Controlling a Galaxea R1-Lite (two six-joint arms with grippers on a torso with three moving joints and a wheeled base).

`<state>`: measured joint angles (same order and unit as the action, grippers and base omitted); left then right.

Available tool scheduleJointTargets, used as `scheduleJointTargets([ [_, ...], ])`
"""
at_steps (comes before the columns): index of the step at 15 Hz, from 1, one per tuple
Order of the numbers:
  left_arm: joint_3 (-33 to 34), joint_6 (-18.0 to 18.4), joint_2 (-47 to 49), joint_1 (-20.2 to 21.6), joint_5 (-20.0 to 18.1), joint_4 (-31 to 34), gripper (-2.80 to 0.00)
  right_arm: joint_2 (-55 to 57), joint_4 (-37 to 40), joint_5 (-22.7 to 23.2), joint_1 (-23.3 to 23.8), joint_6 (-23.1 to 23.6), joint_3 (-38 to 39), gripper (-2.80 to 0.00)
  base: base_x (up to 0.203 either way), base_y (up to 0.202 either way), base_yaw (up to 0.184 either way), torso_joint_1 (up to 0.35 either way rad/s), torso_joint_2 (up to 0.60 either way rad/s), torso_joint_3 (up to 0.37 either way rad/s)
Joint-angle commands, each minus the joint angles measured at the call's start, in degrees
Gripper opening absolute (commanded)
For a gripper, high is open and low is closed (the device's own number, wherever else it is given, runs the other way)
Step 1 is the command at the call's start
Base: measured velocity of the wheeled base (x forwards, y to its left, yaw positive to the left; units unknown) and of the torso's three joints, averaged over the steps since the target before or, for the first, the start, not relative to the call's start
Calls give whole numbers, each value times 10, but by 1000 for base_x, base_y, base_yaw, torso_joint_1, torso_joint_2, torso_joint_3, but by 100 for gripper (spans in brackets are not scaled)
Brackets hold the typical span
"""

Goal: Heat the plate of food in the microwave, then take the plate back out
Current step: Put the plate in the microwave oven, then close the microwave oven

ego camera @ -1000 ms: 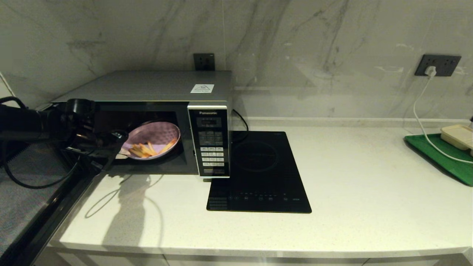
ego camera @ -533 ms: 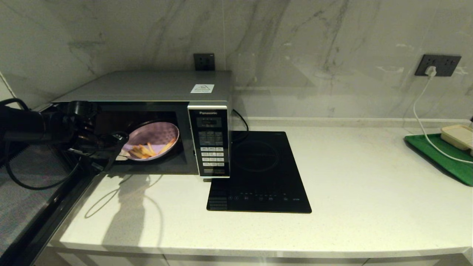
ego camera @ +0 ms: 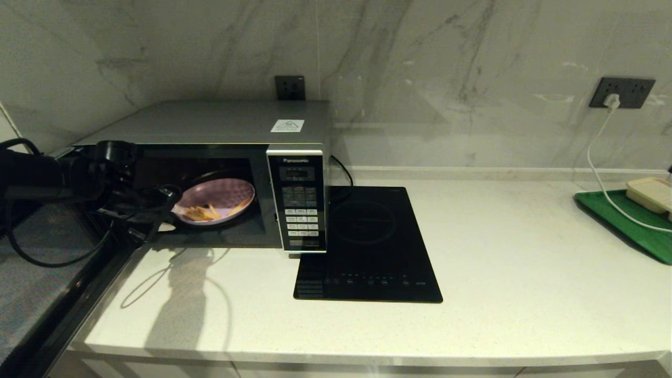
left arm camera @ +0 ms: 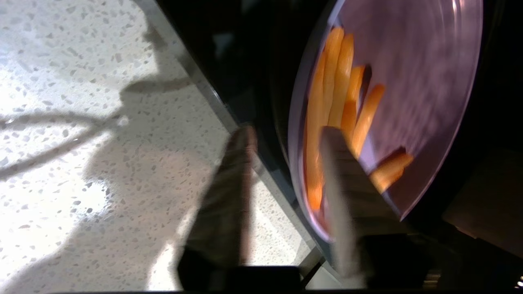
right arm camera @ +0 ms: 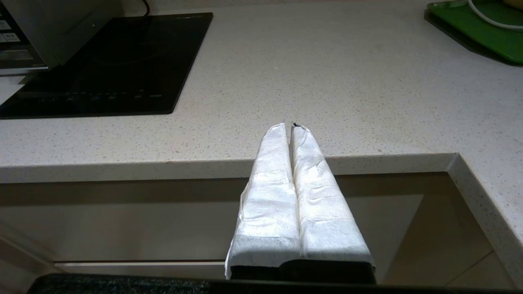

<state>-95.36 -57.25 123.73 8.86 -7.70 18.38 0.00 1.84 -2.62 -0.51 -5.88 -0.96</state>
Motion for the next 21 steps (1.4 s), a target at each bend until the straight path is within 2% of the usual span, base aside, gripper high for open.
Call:
scheduleJointTargets([
  [1, -5, -2, -4, -1, -2, 1, 0, 0, 0, 0, 0, 0, 0, -280, 0, 0, 0, 0, 0, 0],
  [7, 20, -4, -70, -19, -6, 6, 0, 0, 0, 0, 0, 0, 0, -280, 0, 0, 0, 0, 0, 0],
  [12, 121, 1, -179, -46, -17, 6, 0, 0, 0, 0, 0, 0, 0, -280, 0, 0, 0, 0, 0, 0],
  [14, 180, 15, -237, -62, -23, 6, 0, 0, 0, 0, 0, 0, 0, -280, 0, 0, 0, 0, 0, 0],
  [15, 216, 31, -273, -73, -25, 7, -280, 0, 0, 0, 0, 0, 0, -280, 0, 0, 0, 0, 0, 0],
  [18, 310, 77, -399, -114, -26, 29, -280, 0, 0, 0, 0, 0, 0, -280, 0, 0, 0, 0, 0, 0],
  [21, 357, 104, -522, -168, -27, 101, -280, 0, 0, 0, 0, 0, 0, -280, 0, 0, 0, 0, 0, 0],
])
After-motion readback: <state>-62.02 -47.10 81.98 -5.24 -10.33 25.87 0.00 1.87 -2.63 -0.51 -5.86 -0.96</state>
